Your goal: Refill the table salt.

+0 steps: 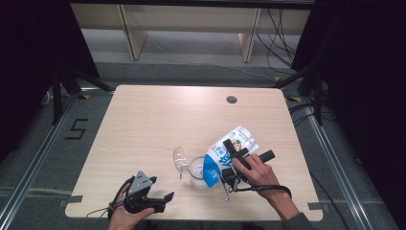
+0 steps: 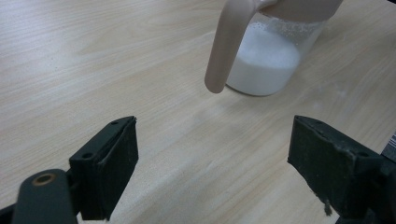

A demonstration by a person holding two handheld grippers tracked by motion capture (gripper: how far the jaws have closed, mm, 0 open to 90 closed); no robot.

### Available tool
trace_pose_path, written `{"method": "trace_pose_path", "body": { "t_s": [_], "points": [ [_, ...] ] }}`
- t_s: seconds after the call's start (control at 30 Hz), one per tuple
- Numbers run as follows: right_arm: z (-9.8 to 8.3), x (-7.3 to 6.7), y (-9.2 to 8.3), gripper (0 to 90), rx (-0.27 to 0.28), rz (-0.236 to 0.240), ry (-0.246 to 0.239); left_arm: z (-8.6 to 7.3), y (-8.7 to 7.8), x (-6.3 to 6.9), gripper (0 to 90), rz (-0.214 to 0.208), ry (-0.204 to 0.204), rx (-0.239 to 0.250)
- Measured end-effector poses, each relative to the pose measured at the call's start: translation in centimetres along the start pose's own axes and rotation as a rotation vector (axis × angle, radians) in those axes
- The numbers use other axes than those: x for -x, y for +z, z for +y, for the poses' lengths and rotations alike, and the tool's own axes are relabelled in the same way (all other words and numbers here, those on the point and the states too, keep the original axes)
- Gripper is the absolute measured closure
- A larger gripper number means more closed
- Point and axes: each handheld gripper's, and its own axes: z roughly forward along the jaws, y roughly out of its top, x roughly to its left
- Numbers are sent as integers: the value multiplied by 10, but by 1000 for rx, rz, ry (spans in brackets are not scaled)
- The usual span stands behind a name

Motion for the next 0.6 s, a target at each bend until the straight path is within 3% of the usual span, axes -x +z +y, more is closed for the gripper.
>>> {"method": "trace_pose_path", "body": {
  "t_s": [0.07, 0.23, 0.3, 0.43, 0.6],
  "points": [
    [0, 2, 0, 786, 2, -2, -27, 0, 0, 0, 155, -2, -1, -1],
    [0, 1, 0, 786, -11, 0, 2, 0, 0, 0, 155, -1, -6, 6],
    [1, 5, 2, 786, 10, -4, -54, 0, 0, 0, 155, -1, 1, -1],
    [0, 2, 1, 787, -4, -1, -14, 0, 0, 0, 155, 0, -5, 5],
    [0, 2, 0, 788, -16, -2, -2, 0, 0, 1, 155, -2, -4, 4]
  ]
}}
